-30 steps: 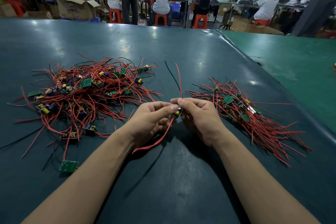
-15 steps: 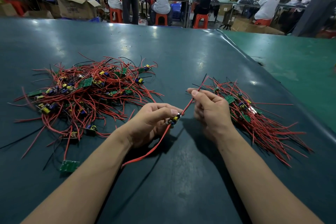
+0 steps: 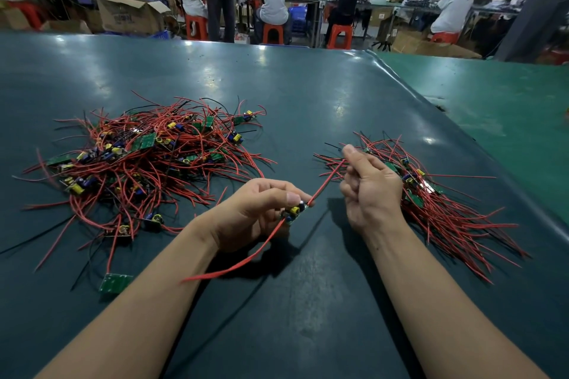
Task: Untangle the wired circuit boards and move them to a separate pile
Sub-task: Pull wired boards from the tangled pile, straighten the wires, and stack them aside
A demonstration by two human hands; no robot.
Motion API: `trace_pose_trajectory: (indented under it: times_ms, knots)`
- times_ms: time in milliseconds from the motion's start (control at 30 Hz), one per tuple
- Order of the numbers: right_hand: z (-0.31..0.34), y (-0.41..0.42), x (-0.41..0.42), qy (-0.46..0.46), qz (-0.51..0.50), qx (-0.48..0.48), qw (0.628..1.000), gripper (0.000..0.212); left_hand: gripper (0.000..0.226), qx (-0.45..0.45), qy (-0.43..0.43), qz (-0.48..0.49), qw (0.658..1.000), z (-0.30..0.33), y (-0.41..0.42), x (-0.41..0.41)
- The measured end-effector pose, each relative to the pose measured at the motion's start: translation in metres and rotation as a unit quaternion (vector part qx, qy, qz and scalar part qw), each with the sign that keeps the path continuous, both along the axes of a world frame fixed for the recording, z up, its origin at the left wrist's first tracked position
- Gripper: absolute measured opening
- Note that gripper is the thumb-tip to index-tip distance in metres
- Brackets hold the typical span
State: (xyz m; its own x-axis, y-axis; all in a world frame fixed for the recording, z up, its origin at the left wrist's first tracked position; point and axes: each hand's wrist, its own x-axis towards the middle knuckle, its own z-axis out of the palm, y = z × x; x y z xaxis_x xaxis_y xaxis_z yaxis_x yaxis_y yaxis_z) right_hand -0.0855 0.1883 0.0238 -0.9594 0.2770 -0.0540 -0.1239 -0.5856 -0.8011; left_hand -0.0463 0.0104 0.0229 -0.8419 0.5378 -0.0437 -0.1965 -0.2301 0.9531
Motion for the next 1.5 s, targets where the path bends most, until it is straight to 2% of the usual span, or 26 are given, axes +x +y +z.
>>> trace_pose_trajectory:
  times_ms: [100, 233, 333, 400, 467, 533, 700, 867, 1000, 1133, 1200, 1300, 1333, 1433, 1500]
  knots:
    - [0.001, 0.012, -0.006, -0.006, -0.03, -0.049, 0.998, 0.029, 0.016, 0.002, 0.018, -0.055, 0.998, -0.003, -0.002, 0.007]
    - [0.001, 0.007, -0.004, -0.002, 0.029, -0.029, 0.999, 0.026, 0.015, 0.027, 0.008, 0.041, 0.999, -0.003, 0.002, 0.005]
    - [-0.001, 0.0, 0.001, -0.005, 0.087, 0.062, 0.994, 0.013, 0.018, 0.093, -0.019, 0.107, 0.99, 0.0, 0.001, -0.002]
    - [-0.001, -0.002, 0.005, -0.024, 0.153, 0.127, 0.98, 0.017, 0.014, 0.109, -0.027, 0.129, 0.985, 0.001, 0.001, -0.004]
    - [0.0, -0.006, 0.01, -0.031, 0.234, 0.161, 0.958, 0.024, 0.011, 0.089, -0.022, 0.143, 0.985, -0.001, 0.003, -0.004]
    - [0.0, -0.009, 0.014, -0.009, 0.278, 0.173, 0.945, 0.031, 0.019, 0.053, -0.011, 0.139, 0.989, -0.002, 0.006, -0.003]
    - [0.0, -0.008, 0.017, 0.011, 0.283, 0.182, 0.942, 0.031, 0.017, 0.024, -0.003, 0.119, 0.993, -0.004, 0.009, -0.003]
    - [-0.001, -0.009, 0.017, 0.021, 0.302, 0.153, 0.941, 0.021, 0.031, 0.018, -0.012, 0.144, 0.989, -0.005, 0.011, -0.002]
    - [-0.002, -0.007, 0.016, 0.011, 0.307, 0.136, 0.942, 0.024, 0.024, 0.022, -0.014, 0.157, 0.987, -0.005, 0.011, -0.001]
    - [-0.002, -0.005, 0.018, 0.004, 0.35, 0.134, 0.927, 0.024, 0.011, 0.034, -0.005, 0.181, 0.983, -0.007, 0.013, -0.003]
    - [-0.002, -0.003, 0.018, -0.002, 0.364, 0.147, 0.92, 0.024, 0.018, 0.016, 0.014, 0.182, 0.983, -0.008, 0.013, -0.003]
    - [-0.001, -0.002, 0.018, -0.002, 0.35, 0.197, 0.916, 0.025, 0.041, -0.013, 0.038, 0.166, 0.985, -0.01, 0.013, -0.001]
    - [-0.002, -0.002, 0.018, -0.001, 0.341, 0.21, 0.916, 0.025, 0.04, -0.026, 0.049, 0.161, 0.985, -0.01, 0.013, -0.001]
    - [-0.003, -0.005, 0.017, 0.004, 0.303, 0.221, 0.927, 0.025, 0.01, -0.055, 0.074, 0.151, 0.984, -0.01, 0.012, -0.001]
    - [-0.003, -0.007, 0.016, 0.017, 0.254, 0.21, 0.944, 0.021, 0.02, -0.071, 0.093, 0.146, 0.982, -0.01, 0.011, -0.002]
